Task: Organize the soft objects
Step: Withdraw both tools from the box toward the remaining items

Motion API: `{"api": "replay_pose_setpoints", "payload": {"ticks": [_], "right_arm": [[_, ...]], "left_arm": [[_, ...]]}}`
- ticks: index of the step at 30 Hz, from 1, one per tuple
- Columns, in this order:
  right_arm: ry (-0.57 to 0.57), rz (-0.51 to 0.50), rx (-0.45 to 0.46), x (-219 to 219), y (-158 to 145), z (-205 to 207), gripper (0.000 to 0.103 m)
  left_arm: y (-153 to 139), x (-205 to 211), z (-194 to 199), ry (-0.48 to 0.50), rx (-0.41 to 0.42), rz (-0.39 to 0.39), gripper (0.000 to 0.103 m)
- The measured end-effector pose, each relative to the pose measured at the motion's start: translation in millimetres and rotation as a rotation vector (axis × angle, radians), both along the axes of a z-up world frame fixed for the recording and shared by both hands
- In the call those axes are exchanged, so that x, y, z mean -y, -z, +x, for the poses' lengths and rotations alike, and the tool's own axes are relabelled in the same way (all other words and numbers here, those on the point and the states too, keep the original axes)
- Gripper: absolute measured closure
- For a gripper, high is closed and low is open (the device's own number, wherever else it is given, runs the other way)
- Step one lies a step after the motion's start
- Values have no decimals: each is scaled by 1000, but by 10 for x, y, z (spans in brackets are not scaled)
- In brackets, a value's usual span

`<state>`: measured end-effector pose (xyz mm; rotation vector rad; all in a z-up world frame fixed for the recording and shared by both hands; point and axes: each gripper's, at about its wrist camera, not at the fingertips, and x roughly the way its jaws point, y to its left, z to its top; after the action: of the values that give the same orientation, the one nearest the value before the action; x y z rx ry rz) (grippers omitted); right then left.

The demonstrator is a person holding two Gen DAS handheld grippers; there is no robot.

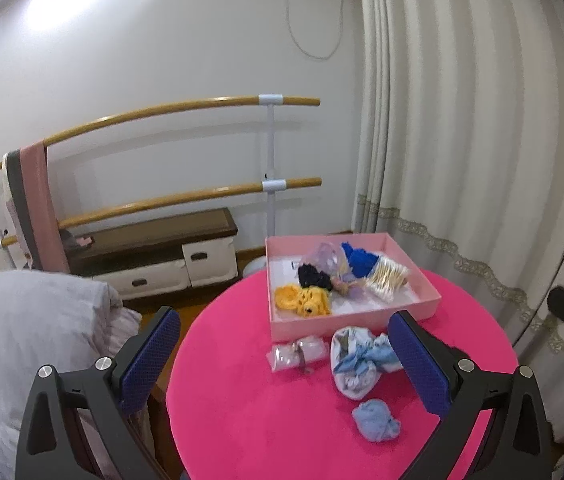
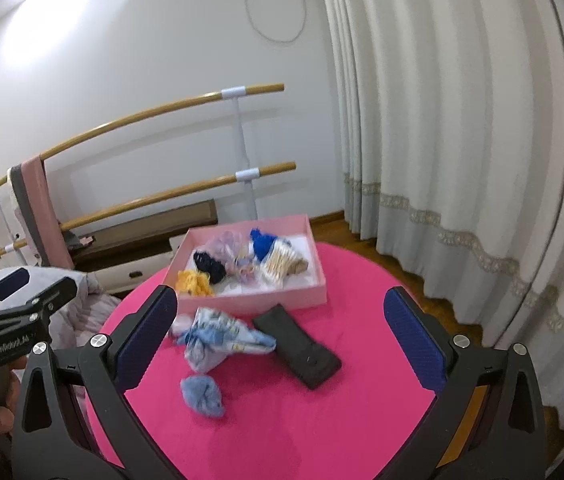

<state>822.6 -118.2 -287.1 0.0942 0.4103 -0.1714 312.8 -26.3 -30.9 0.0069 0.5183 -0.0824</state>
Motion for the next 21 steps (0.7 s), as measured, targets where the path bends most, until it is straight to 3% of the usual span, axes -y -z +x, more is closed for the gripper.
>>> {"api": "replay_pose_setpoints", "payload": {"ticks": [21], "right_arm": [[-24,1,-66,-112,233,85,0]], "left_arm": [[117,-99,17,-6,-55,-15,0]]}}
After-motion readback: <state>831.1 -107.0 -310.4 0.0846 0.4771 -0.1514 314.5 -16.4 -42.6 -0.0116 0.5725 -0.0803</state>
